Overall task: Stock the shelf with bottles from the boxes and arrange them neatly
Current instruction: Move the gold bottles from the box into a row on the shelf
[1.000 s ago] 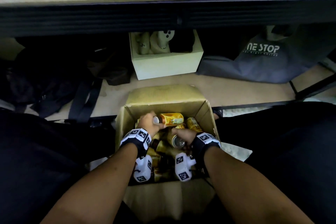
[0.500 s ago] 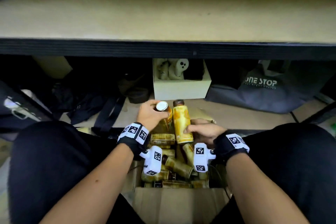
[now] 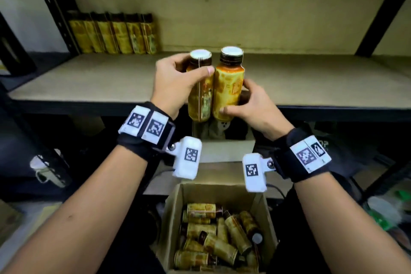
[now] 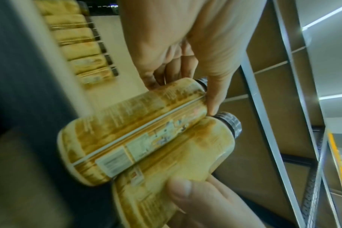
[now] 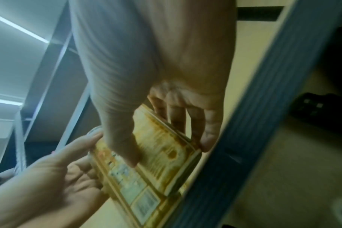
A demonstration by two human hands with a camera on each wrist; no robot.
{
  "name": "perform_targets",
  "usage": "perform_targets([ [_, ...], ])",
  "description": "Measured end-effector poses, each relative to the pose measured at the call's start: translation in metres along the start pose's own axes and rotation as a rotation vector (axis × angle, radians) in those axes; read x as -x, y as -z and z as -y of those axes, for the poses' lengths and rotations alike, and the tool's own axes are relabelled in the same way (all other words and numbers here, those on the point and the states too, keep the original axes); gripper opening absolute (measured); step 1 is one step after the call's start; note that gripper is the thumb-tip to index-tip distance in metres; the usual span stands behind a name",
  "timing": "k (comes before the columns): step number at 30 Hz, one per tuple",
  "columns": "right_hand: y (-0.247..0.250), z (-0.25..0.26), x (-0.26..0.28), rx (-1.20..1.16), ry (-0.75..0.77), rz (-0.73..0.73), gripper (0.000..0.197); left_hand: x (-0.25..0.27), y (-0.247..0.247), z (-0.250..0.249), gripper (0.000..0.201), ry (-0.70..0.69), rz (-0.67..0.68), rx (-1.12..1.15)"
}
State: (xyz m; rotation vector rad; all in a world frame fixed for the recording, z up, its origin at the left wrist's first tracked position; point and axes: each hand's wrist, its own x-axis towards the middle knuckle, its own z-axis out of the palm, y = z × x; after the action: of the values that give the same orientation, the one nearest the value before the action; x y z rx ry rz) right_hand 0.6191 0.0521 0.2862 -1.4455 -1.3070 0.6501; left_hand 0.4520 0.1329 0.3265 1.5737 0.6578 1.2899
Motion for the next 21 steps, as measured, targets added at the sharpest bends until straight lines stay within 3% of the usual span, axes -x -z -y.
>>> perform_targets([
  [3, 0.002, 0.016, -0.028, 0.083, 0.034, -0.074, 0.059, -0.032, -0.003, -0.014, 0.027, -0.039, -0.045, -0.04],
  [7, 0.003, 0.018, -0.064, 0.138, -0.015, -0.09, 0.049, -0.071, -0.009, 0.005, 0.041, 0.066, -0.053, -0.152],
  [11, 0.003, 0.019, -0.097, 0.159, -0.085, -0.035, 0.061, -0.1, -0.004, 0.03, 0.057, 0.094, -0.09, -0.275],
  [14, 0.0, 0.018, -0.123, 0.187, -0.115, 0.001, 0.073, -0.126, 0.004, 0.041, 0.083, 0.124, -0.084, -0.389],
  [21, -0.019, 0.026, -0.211, 0.438, -0.187, 0.115, 0.062, -0.205, 0.021, 0.059, 0.07, 0.183, -0.081, -0.704],
])
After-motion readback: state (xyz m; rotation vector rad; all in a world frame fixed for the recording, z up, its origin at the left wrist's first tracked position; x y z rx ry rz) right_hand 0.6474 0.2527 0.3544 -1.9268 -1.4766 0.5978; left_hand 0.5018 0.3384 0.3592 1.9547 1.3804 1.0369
